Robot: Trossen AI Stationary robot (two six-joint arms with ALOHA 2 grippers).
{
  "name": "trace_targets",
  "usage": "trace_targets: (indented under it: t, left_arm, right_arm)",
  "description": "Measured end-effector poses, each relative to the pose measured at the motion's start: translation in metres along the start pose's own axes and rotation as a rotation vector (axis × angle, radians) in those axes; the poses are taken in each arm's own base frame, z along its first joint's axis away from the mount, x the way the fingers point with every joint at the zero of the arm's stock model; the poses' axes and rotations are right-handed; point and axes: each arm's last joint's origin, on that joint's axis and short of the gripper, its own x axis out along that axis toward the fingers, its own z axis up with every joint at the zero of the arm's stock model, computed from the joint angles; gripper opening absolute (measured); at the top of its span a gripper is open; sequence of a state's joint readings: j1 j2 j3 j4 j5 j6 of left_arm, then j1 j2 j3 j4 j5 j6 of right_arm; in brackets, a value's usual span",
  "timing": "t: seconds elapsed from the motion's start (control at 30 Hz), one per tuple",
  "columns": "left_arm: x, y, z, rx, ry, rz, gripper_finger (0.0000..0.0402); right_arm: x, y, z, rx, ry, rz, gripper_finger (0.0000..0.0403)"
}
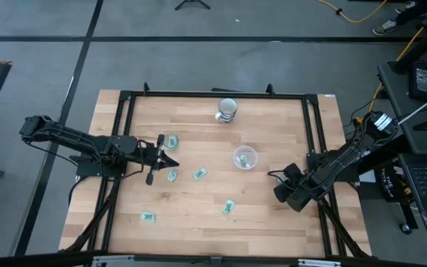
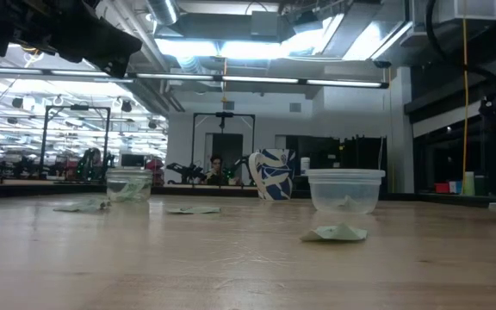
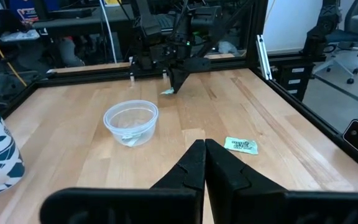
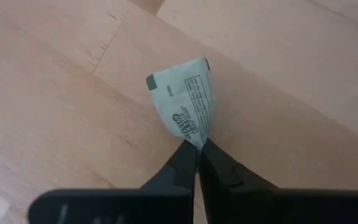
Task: Pick and place Stevia / Truvia into bins
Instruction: Put the stevia packet into the transparent container
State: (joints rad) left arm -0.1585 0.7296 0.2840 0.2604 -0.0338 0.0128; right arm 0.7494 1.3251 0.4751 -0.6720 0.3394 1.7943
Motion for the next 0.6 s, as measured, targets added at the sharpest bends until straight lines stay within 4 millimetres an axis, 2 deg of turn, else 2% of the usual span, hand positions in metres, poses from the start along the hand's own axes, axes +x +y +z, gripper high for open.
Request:
trace_targets:
  t: [0.23, 0.47, 0.6]
  left_arm:
    - [0.000, 0.001, 0.000, 0.000, 0.003, 0.003, 0.0002]
    - [0.000, 0.001, -0.001, 0.001, 0.015, 0.015, 0.0003]
    - [0.000, 0.003, -0.006, 0.005, 0.063, 0.096, 0.0002]
  right_arm:
    - [-0.001, -0.001, 0.001, -0.012, 0.003, 0.002, 0.0005]
    - [-0.013, 0.001, 0.008, -0.095, 0.015, 0.117, 0.0002]
    - [-0.019, 0.004, 0.017, -0.169, -0.003, 0.186, 0.0002]
